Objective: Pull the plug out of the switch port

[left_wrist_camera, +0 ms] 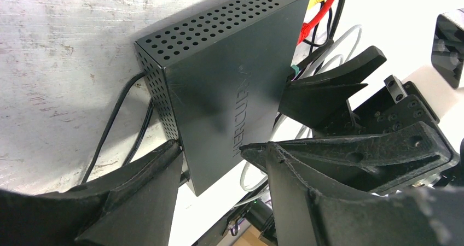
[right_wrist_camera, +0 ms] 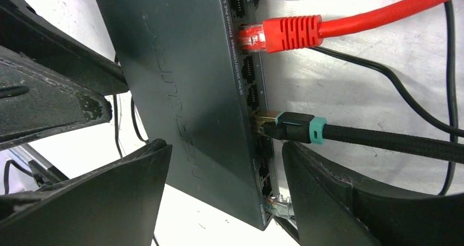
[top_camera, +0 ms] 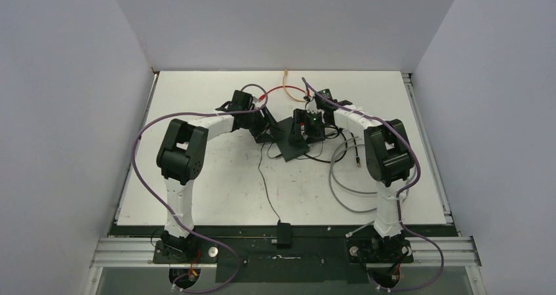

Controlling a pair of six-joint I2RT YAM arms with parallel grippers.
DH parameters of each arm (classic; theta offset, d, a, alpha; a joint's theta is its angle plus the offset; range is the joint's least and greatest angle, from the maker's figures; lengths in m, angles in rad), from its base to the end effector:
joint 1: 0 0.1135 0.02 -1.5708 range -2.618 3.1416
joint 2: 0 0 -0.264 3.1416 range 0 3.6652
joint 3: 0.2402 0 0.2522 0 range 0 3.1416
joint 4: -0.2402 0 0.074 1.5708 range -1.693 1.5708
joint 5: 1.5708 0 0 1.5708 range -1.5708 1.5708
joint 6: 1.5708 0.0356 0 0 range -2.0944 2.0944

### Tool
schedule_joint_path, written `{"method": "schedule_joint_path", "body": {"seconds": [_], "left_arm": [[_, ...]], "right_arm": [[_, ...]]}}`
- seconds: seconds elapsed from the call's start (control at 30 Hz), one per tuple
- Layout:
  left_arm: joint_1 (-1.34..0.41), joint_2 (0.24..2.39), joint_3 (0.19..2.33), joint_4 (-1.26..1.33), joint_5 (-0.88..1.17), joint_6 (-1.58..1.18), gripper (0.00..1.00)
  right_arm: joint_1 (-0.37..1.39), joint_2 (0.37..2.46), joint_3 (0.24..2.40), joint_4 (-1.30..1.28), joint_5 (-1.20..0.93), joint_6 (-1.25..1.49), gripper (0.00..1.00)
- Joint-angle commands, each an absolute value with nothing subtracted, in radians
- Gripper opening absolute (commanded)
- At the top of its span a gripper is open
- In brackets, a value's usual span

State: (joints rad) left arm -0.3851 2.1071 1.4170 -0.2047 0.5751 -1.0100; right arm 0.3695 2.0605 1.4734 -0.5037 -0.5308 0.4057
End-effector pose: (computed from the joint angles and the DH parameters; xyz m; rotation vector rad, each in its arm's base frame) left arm 0.4070 -0.1859 0.1497 -0.5668 2.6743 -1.2302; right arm 0.3942 0.1720 0.1679 -0.1329 2.7480 0.9447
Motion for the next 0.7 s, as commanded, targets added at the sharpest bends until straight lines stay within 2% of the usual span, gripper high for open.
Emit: {"method": "schedule_joint_path", "body": {"seconds": [0.0,0.17,0.4,0.5,0.67], "left_arm": [[-0.387,2.109,1.434,-0.130,0.603,-1.021,0.54],[-0.387,2.115,1.430,-0.111,0.614,-1.030,0.53],[-0.387,2.118,1.425,-0.098,0.623,-1.037,0.52],[-0.387,2.116,1.419,-0.089,0.626,-1.040,0.52],[-0.387,2.102,1.413,-0.090,0.616,-1.038,0.52]], "right_arm": [[0.374,2.080,1.496,-0.440,-0.593,0.432,0.76],[0.375,2.076,1.460,-0.315,-0.750,0.511,0.72],[0.375,2.053,1.447,-0.290,-0.819,0.548,0.63],[0.374,2.034,1.434,-0.278,-0.822,0.566,0.57],[0.374,2.021,1.432,-0.287,-0.798,0.561,0.42]]}}
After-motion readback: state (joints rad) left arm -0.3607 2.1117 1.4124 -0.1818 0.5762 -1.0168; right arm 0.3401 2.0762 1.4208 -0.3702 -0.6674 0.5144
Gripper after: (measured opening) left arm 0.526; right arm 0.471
